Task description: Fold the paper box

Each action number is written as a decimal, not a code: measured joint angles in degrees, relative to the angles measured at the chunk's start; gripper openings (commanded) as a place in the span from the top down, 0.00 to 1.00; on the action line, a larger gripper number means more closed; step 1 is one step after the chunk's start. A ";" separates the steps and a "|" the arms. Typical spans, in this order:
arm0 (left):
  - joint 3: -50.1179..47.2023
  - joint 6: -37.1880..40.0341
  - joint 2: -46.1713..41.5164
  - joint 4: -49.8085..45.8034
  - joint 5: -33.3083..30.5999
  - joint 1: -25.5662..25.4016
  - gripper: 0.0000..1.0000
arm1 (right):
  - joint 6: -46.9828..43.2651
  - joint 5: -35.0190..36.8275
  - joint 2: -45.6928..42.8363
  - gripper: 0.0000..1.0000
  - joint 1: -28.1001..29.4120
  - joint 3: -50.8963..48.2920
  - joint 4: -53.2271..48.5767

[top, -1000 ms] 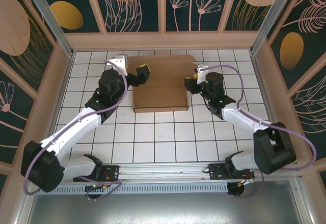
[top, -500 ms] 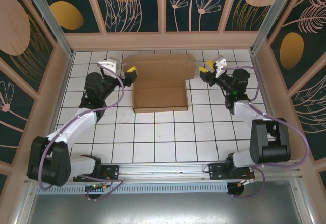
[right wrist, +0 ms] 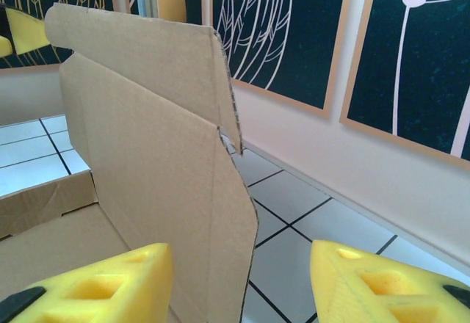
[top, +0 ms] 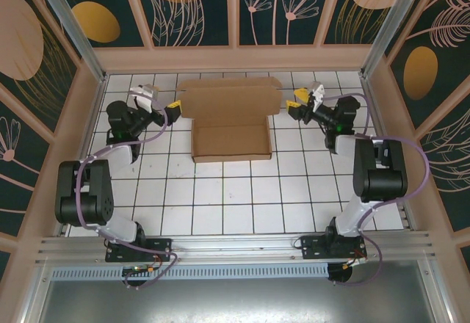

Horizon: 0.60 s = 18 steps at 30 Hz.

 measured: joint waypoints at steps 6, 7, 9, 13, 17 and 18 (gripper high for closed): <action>2.29 3.17 4.55 -0.96 3.08 0.28 0.09 | -1.51 -0.66 2.80 0.47 0.57 3.26 -2.08; 2.84 3.50 5.38 -1.16 3.72 0.28 0.10 | -1.77 -0.66 3.34 0.47 0.83 4.07 -2.91; 4.31 3.96 7.06 -1.66 4.61 0.37 0.13 | -2.91 -0.79 4.28 0.47 1.38 5.62 -4.85; 7.72 4.39 10.64 -2.32 6.03 0.39 0.17 | -5.35 -0.92 6.49 0.48 3.17 9.77 -9.68; 10.78 4.46 13.40 -4.22 7.61 0.39 0.21 | -7.26 -0.98 8.50 0.53 4.63 13.44 -13.81; 11.47 4.57 13.79 -5.03 8.15 0.39 0.22 | -7.78 -0.96 8.98 0.55 4.87 14.19 -15.04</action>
